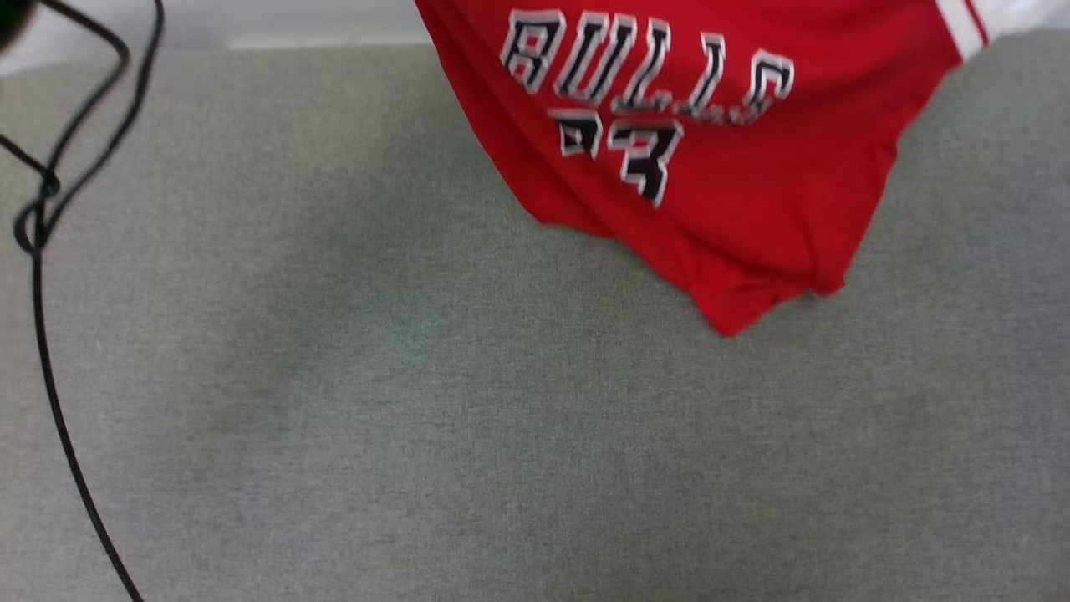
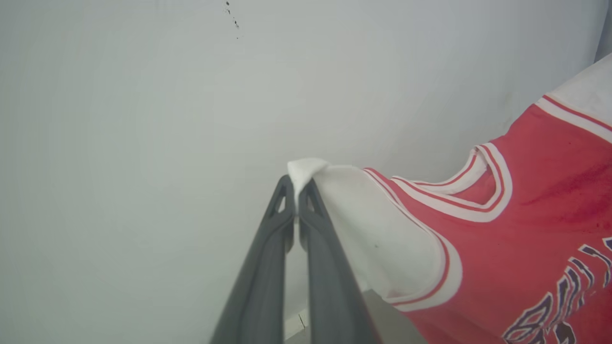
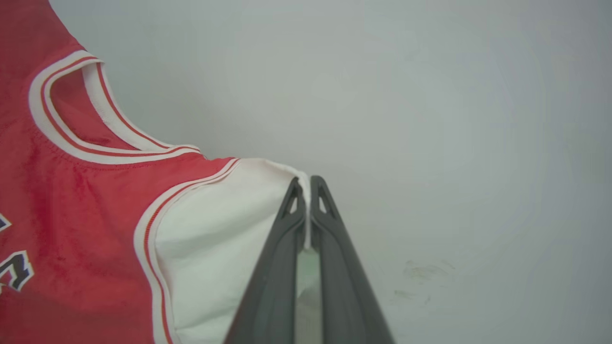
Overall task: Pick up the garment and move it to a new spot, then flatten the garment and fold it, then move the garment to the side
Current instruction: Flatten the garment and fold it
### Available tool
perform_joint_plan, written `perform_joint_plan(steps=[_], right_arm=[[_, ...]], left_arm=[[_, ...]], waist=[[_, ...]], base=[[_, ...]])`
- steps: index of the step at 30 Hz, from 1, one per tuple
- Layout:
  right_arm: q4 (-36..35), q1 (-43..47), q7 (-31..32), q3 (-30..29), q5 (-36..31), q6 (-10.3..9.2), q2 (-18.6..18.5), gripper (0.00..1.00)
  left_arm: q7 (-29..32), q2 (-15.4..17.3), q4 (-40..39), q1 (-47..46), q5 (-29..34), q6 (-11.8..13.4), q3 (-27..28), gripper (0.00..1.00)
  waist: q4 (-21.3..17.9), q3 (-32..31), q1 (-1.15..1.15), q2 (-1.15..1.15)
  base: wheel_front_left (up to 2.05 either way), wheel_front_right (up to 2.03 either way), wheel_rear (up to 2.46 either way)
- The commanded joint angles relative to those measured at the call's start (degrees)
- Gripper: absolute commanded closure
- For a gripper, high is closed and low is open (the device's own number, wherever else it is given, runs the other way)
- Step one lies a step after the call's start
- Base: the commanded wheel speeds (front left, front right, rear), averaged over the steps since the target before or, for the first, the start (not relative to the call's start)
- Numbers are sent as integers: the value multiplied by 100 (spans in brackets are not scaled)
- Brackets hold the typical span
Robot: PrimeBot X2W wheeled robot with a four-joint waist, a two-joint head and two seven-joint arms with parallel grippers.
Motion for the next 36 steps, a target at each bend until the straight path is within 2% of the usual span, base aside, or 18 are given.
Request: perform_joint_plan(steps=[1,11,21,22,27,36], right_arm=[[202,-495,-21,41,-161,-4,155,100],[1454,-2237,-479,266,-812,-4,830,100],[2613,-3536,-989,648,-1200,-4,1288,100],[2949,-3729,-1134,801,-1215,-4,1416,100],[3336,-3787,-1332,1287,-1192,-4,1438,100],[3799,-2948,-1972,2032,-699,-5,1471,100]], left_arm=[[-108,-74,194,-356,112,-24,52,100],[-776,-391,1216,-1705,486,-97,231,100],[-1441,-586,2230,-2599,653,-234,185,100],[-1572,-645,2483,-2670,606,-262,143,100],[-1801,-717,2778,-2504,573,-303,-52,100],[-2289,-839,3023,-1490,195,-308,-482,100]], waist=[[15,279,0,0],[56,779,0,0],[127,823,0,0],[133,825,0,0],[147,961,0,0],[141,1046,0,0]], base=[[0,0,0],[0,0,0],[0,0,0],[0,0,0],[0,0,0],[0,0,0]])
